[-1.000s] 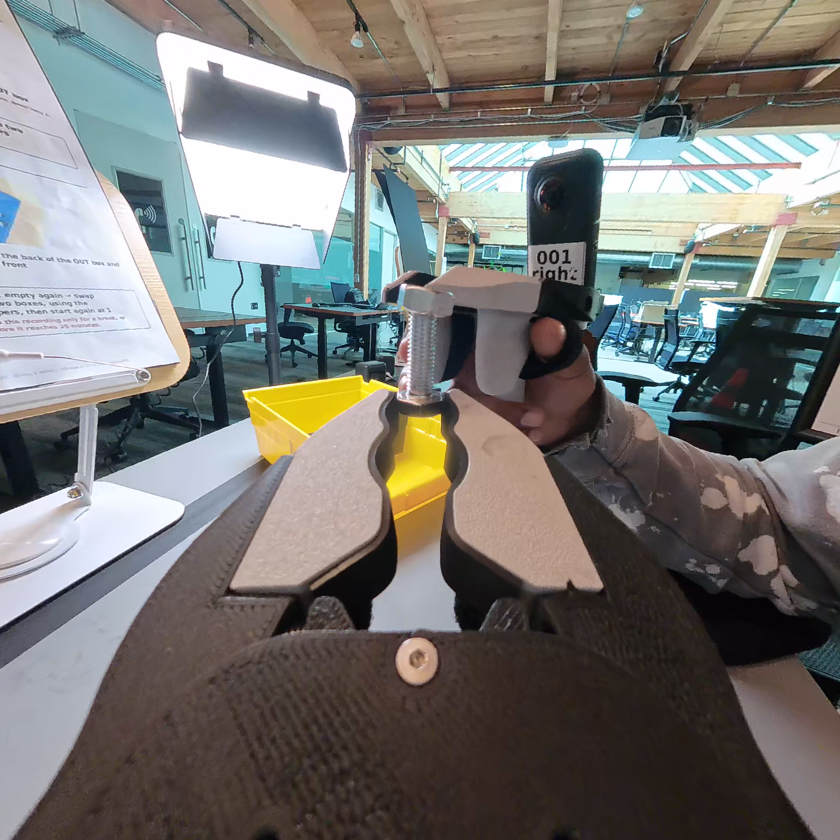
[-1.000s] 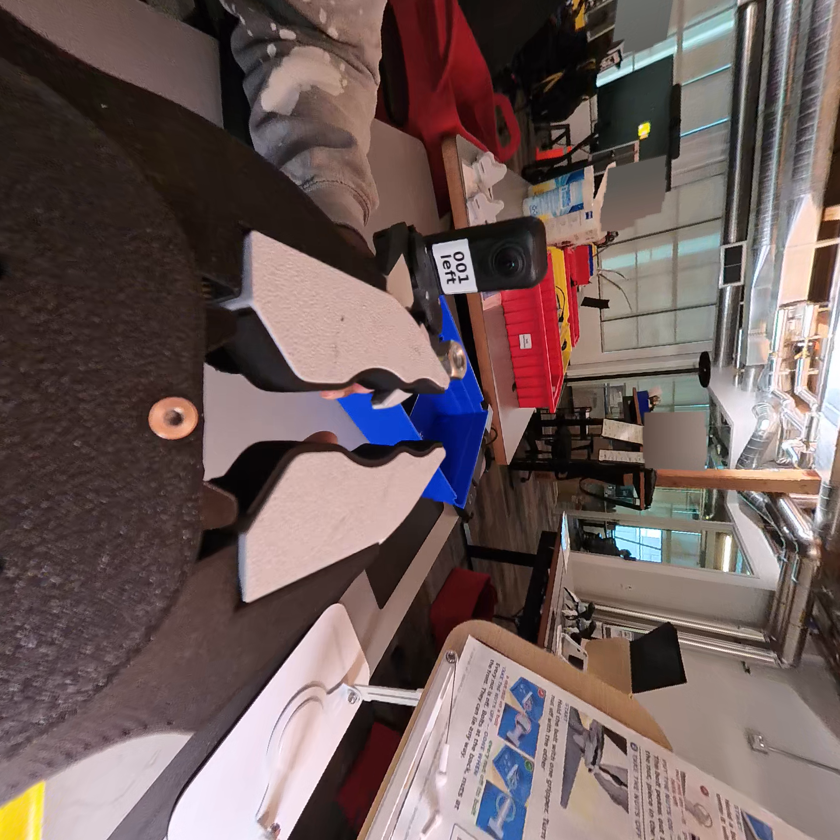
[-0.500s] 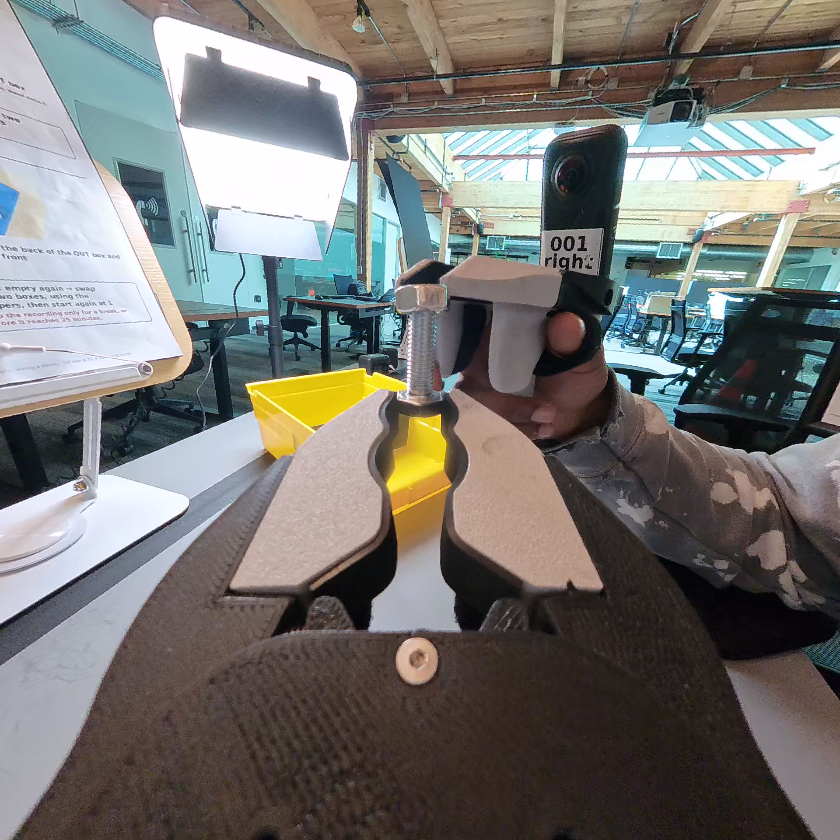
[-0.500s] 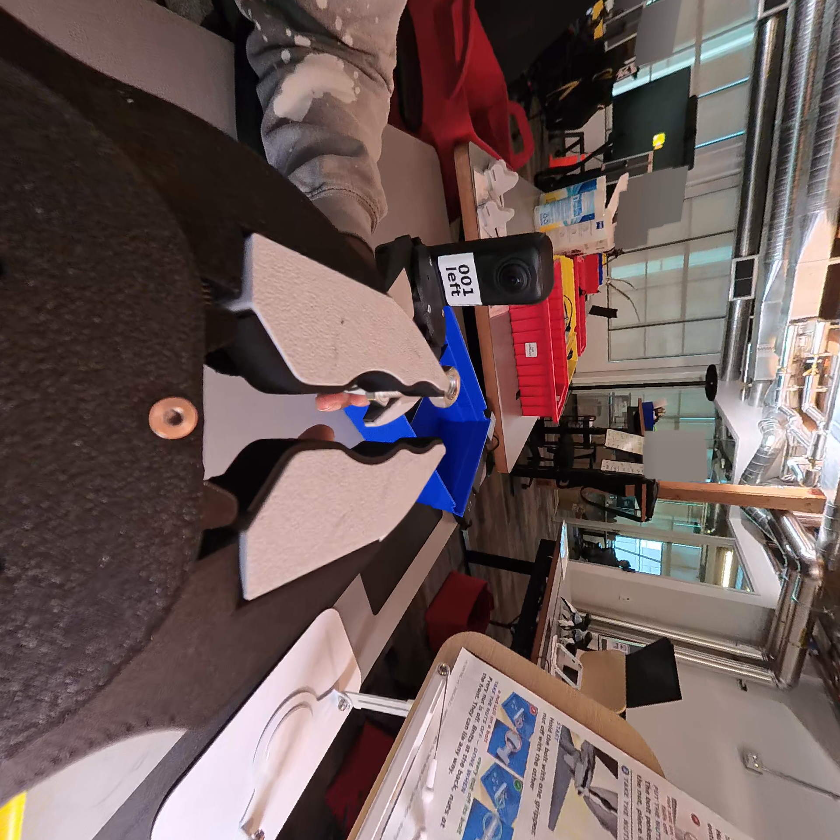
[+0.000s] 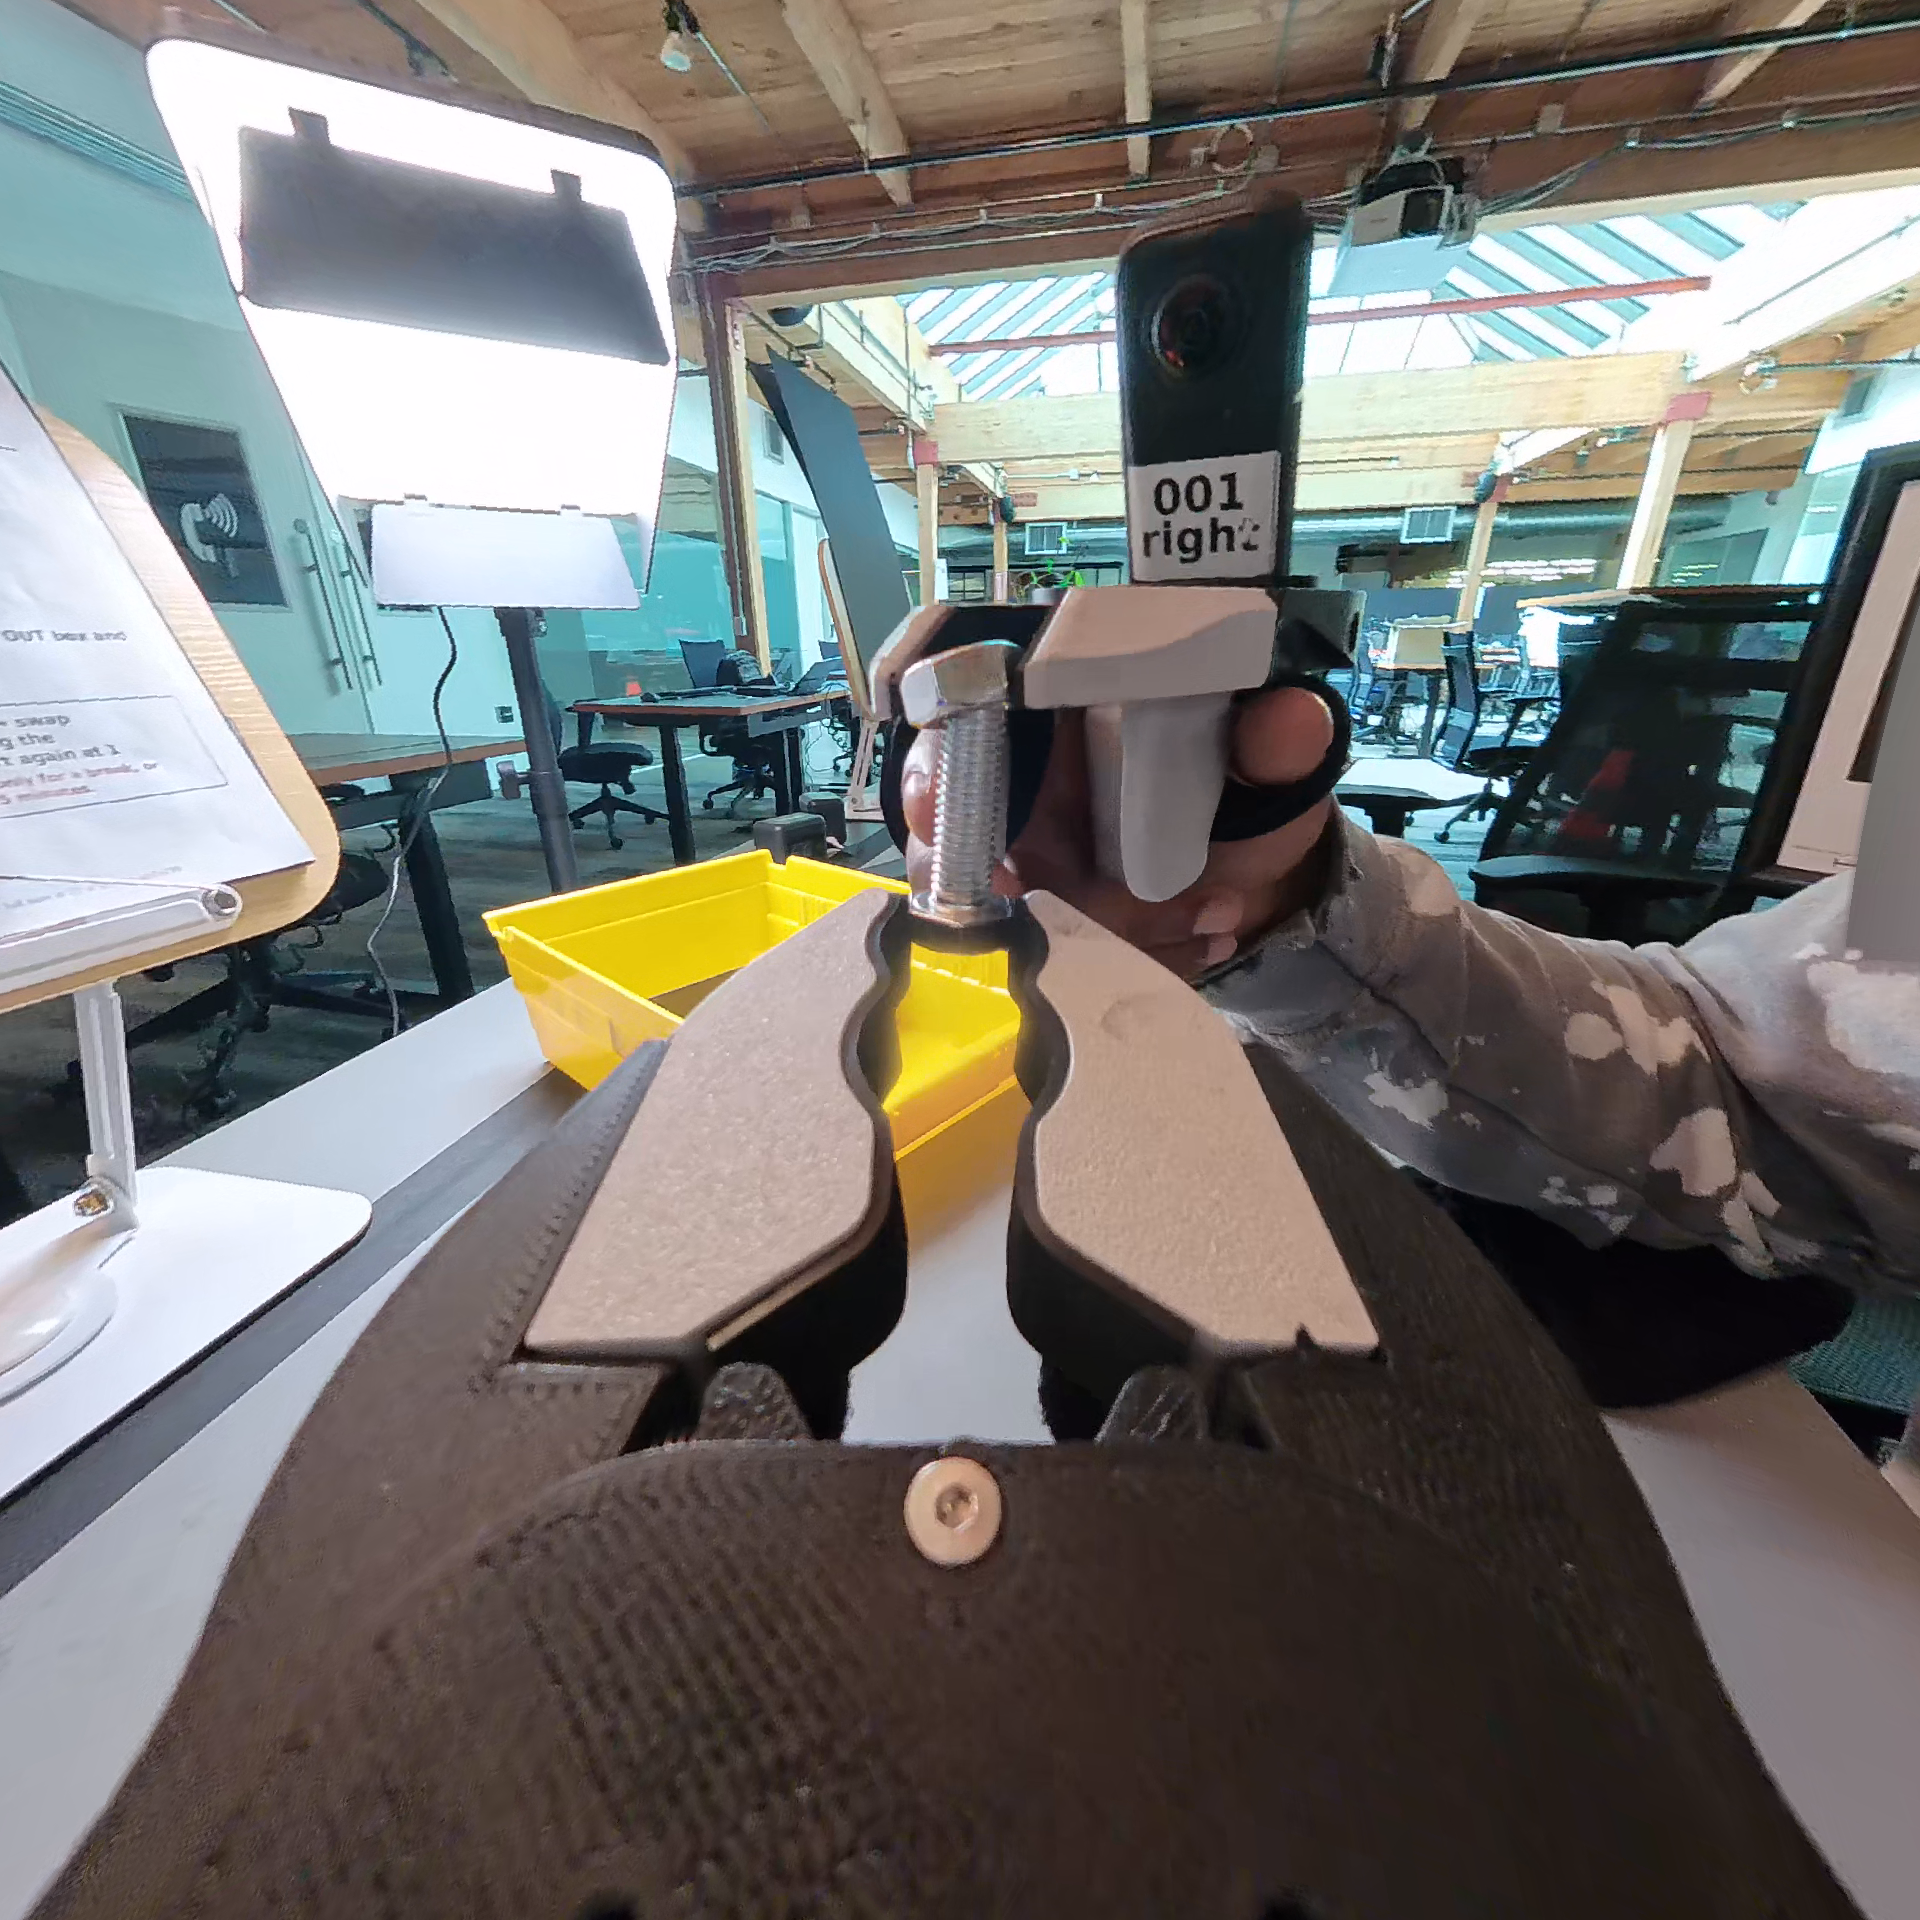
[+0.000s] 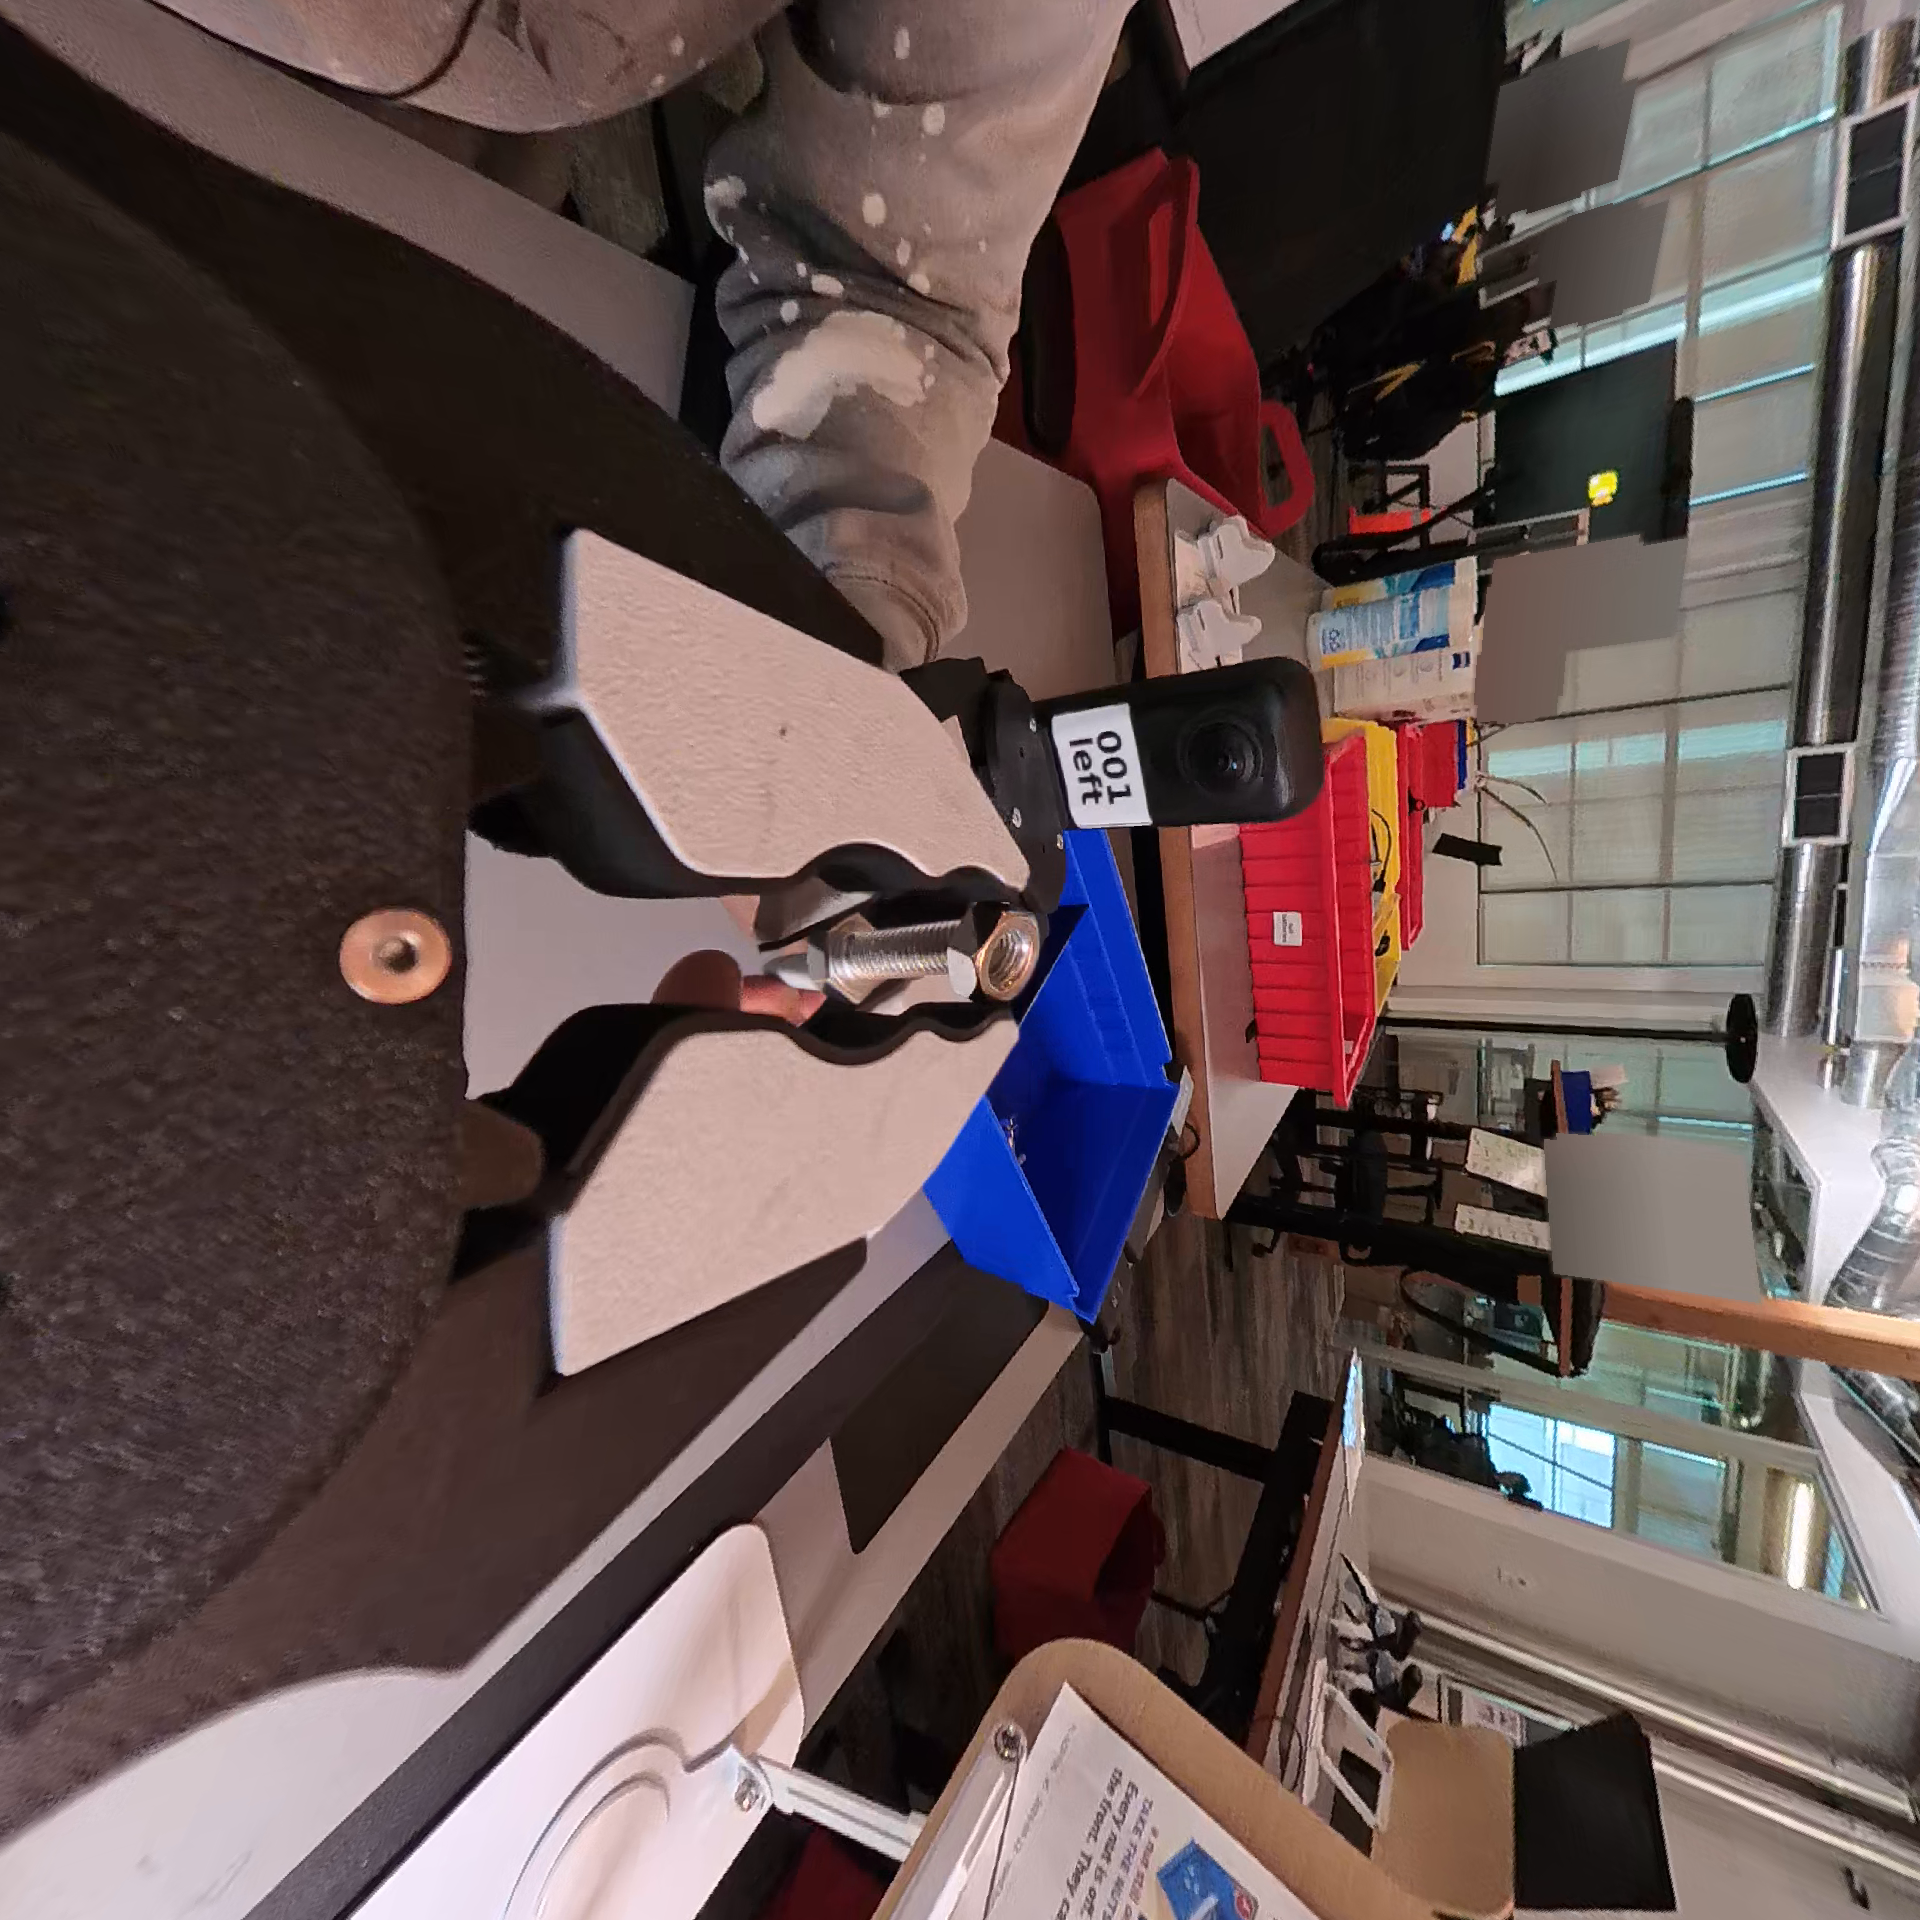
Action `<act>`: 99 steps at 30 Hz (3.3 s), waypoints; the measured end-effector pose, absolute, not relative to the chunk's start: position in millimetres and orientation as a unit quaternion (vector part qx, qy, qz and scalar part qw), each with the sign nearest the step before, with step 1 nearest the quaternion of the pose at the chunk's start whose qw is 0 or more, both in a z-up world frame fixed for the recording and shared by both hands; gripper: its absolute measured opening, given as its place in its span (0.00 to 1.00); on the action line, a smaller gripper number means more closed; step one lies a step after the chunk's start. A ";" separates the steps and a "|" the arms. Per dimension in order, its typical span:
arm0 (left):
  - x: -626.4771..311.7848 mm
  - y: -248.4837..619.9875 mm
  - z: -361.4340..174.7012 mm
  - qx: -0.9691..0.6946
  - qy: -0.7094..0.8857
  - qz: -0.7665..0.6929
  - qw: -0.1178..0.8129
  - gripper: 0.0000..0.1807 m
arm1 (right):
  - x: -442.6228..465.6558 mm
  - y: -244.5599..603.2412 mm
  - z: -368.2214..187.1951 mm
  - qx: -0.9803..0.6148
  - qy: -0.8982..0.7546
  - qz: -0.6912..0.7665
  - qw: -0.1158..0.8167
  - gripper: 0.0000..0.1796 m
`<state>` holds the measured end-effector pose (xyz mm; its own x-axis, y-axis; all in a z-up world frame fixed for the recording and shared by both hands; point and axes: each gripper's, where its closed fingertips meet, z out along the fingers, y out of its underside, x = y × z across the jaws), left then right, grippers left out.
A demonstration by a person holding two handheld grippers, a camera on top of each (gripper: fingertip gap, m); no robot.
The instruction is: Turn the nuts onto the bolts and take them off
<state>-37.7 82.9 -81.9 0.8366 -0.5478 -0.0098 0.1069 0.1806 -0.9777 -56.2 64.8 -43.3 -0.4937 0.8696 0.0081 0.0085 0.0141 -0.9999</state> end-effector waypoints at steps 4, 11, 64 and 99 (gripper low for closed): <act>-31.1 74.2 -80.9 -0.577 0.216 -0.243 0.749 0.11 | -44.3 76.6 -23.9 -0.334 -0.593 0.625 0.382 0.10; -21.4 56.6 -77.3 -0.532 0.269 -0.279 0.752 0.11 | -38.5 223.2 -53.4 -0.496 -0.539 0.410 0.544 0.10; 16.8 37.8 -125.0 -0.583 0.346 -0.460 0.573 0.10 | -6.9 26.2 -98.9 -0.222 -0.771 0.569 0.179 0.05; -120.7 116.8 -150.5 -0.691 0.045 -0.095 0.715 0.14 | -9.7 505.5 -281.1 -0.828 -0.533 0.047 0.170 0.05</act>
<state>-120.7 116.8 -150.5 0.9777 -0.1990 0.0668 0.0738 0.0279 -0.9969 -9.7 505.5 -281.1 0.4284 0.8976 0.1041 0.8658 -0.3748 -0.3316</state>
